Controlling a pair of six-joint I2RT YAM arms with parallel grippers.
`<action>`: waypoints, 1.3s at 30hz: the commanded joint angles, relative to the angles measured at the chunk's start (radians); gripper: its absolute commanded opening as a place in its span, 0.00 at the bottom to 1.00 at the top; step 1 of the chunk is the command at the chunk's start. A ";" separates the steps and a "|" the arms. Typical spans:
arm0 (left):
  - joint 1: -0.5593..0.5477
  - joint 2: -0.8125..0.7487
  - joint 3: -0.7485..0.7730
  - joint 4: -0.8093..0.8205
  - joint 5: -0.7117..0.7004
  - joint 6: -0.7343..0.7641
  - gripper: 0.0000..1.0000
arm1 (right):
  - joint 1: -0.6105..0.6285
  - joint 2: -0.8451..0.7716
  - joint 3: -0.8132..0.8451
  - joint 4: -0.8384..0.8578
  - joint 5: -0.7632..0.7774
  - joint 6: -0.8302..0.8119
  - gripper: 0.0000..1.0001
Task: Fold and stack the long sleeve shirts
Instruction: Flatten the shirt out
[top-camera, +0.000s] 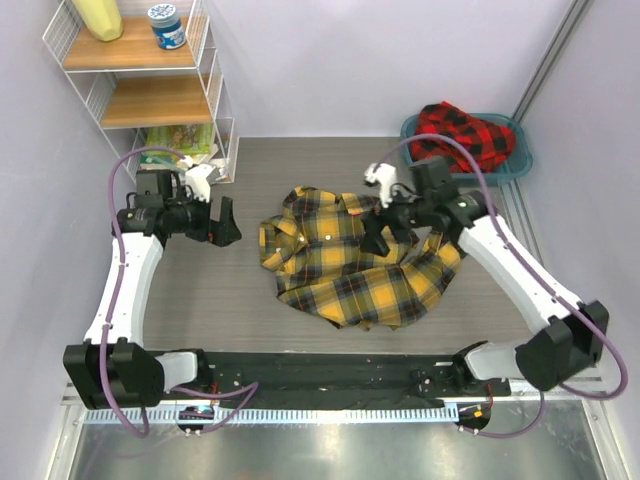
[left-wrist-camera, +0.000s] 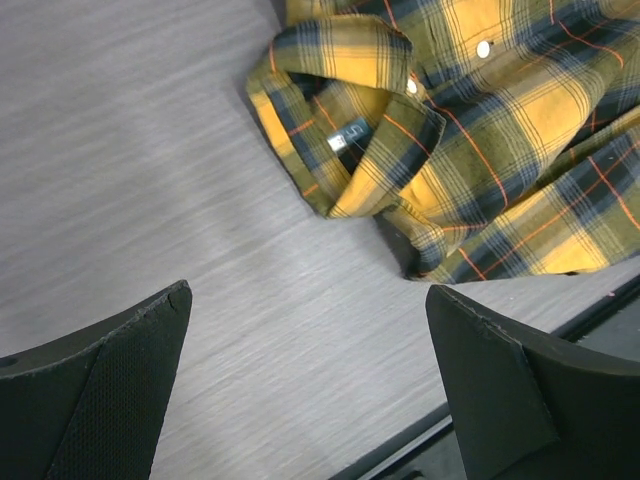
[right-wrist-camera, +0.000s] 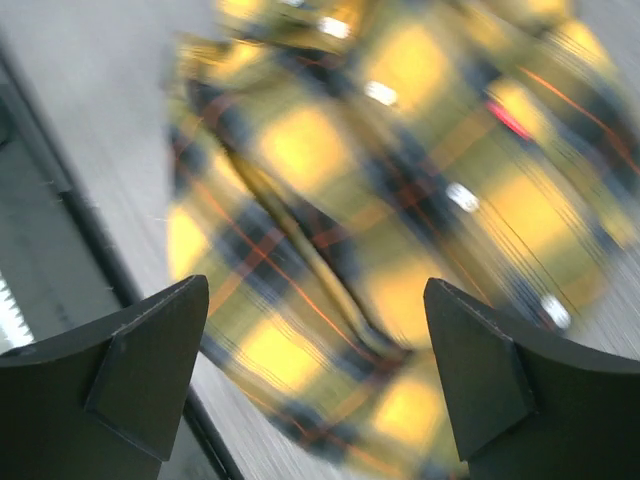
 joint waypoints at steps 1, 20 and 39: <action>0.023 0.019 -0.021 0.008 0.053 -0.076 1.00 | 0.135 0.135 0.086 0.041 -0.040 -0.011 0.88; 0.110 0.001 -0.047 -0.041 0.001 -0.021 1.00 | 0.658 0.650 0.199 0.078 0.488 -0.120 0.45; -0.217 -0.044 -0.105 0.126 0.010 0.054 1.00 | -0.052 0.178 0.657 0.005 0.179 0.110 0.01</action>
